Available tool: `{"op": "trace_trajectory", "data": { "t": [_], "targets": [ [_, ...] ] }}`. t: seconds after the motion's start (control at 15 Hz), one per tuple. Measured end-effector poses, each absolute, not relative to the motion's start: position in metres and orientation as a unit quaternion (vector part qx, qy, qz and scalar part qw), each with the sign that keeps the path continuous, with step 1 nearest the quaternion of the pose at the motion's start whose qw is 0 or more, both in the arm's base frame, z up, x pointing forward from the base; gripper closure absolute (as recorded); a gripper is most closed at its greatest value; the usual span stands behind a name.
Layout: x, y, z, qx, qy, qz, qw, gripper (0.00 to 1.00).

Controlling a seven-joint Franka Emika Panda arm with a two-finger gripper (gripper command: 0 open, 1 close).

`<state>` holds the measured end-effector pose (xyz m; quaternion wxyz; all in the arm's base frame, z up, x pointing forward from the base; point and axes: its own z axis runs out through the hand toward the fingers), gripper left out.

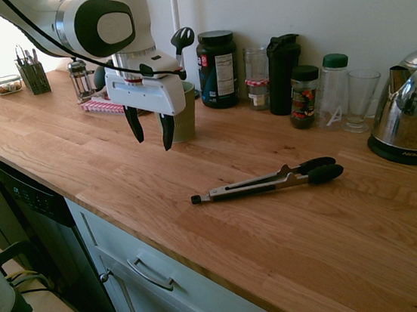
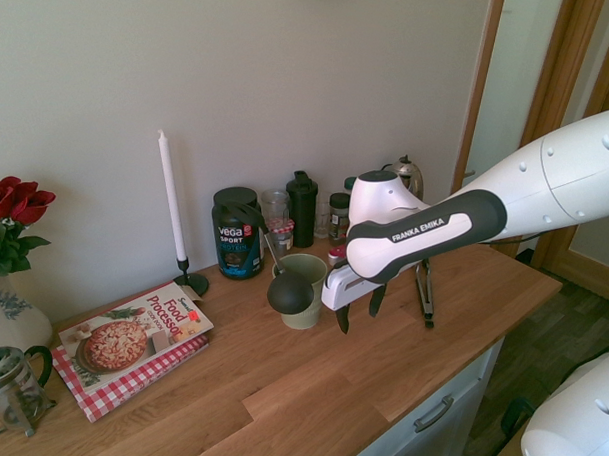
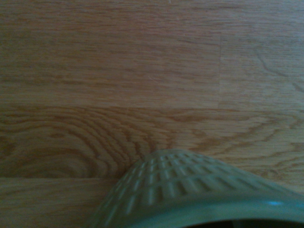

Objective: Put the tongs back in the holder

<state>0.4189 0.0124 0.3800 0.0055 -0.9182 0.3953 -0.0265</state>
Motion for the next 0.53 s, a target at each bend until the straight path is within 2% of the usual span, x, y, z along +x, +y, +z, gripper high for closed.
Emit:
{"op": "trace_trajectory", "data": {
  "t": [0.2,0.53],
  "targets": [
    [0.422,0.012,0.38,-0.916,0.399,-0.022,0.008,0.0],
    [0.454,-0.043,0.455,-0.855,0.517,-0.042,0.021,0.0]
  ]
}}
